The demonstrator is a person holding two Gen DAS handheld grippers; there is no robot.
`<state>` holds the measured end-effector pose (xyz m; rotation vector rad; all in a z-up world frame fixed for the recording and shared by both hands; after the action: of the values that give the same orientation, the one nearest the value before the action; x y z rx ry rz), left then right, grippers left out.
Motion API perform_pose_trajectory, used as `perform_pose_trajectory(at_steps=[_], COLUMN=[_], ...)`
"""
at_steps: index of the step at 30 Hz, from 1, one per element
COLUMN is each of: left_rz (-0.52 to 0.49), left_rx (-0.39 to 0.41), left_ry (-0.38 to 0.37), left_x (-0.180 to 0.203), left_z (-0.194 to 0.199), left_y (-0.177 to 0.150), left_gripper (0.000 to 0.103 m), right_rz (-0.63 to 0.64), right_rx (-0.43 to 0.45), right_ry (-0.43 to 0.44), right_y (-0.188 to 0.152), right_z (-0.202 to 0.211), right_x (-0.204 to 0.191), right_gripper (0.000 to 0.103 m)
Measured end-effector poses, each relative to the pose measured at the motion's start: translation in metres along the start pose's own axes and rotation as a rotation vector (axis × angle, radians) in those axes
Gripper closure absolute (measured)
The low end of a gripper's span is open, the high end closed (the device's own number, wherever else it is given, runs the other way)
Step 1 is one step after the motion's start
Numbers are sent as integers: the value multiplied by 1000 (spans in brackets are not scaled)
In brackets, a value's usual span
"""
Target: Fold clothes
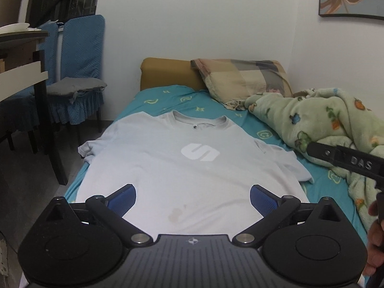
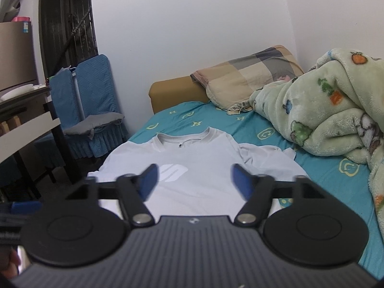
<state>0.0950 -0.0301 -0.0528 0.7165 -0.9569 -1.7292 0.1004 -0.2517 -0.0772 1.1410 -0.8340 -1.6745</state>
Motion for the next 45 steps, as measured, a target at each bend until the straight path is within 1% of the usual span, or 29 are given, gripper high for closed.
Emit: perform_pose_trajectory(at_steps=[3, 4, 5, 6, 8, 12, 14, 15, 17, 19, 21, 24, 26, 27, 28, 30, 32, 34, 36, 39, 42, 45], left_rz=[-3, -3, -1, 2, 6, 19, 29, 33, 43, 57, 72, 75, 69, 66, 62, 55, 48, 41, 46, 58, 67, 73], left_rx=[11, 10, 4, -1, -12, -32, -39, -41, -49, -60, -71, -80, -84, -86, -88, -91, -94, -95, -103, -118, -135, -161], left_ry=[-9, -13, -17, -20, -21, -8, -1, 4, 17, 30, 41, 64, 78, 83, 88, 99, 109, 115, 108, 91, 72, 46], left_x=[-2, -2, -2, -2, -4, -6, -8, -9, -11, -14, -16, -19, -19, -20, -20, -20, -21, -21, -22, -23, -23, -21], left_z=[-4, -6, -8, -9, -10, -13, -14, -14, -15, -17, -19, -24, -28, -31, -34, -39, -44, -49, -56, -67, -81, -96], left_y=[-7, -10, -12, -14, -18, -23, -25, -26, -28, -31, -33, -37, -39, -40, -41, -42, -43, -45, -46, -47, -49, -52], left_gripper=[1, 1, 1, 1, 1, 1, 1, 1, 1, 1, 1, 1, 1, 1, 1, 1, 1, 1, 1, 1, 1, 1], right_rz=[-8, -18, -34, -54, -95, -200, -294, -370, -564, -711, -804, -931, -1003, -1035, -1061, -1080, -1077, -1054, -1013, -932, -797, -748], right_rx=[-5, -10, -17, -19, -22, -46, -60, -74, -92, -73, -64, -35, -50, -65, -83, -112, -125, -126, -104, -66, -53, -45], right_ry=[-6, -3, -3, -7, -16, 2, 30, 54, 112, 127, 104, 12, -59, -75, -72, -73, -68, -35, -14, 11, 19, 27], right_y=[-2, -3, -4, -4, -4, -4, -3, -1, 1, 6, 8, 1, -14, -22, -29, -42, -50, -55, -52, -44, -35, -24], right_z=[-3, -5, -5, -6, -6, -9, -11, -13, -20, -30, -46, -71, -87, -95, -105, -125, -144, -163, -179, -203, -227, -251], right_x=[2, 3, 5, 7, 13, 26, 38, 47, 73, 99, 127, 177, 205, 216, 224, 234, 241, 244, 246, 248, 243, 241], right_gripper=[35, 33, 22, 15, 16, 16, 16, 16, 16, 16, 15, 15, 15, 19, 21, 22, 22, 31, 39, 44, 44, 44])
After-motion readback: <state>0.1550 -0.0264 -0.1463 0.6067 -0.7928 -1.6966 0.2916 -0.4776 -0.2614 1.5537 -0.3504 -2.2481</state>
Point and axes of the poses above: each gripper's, at about its wrist camera, not at the fingertips, and z roughly against the way its jaws point, x to its right, y to its top, the point moved 3 cm from there along -z, roughly the way its jaws point, and after that the axes turned 8 degrees about -z, right-handed, at the moved point
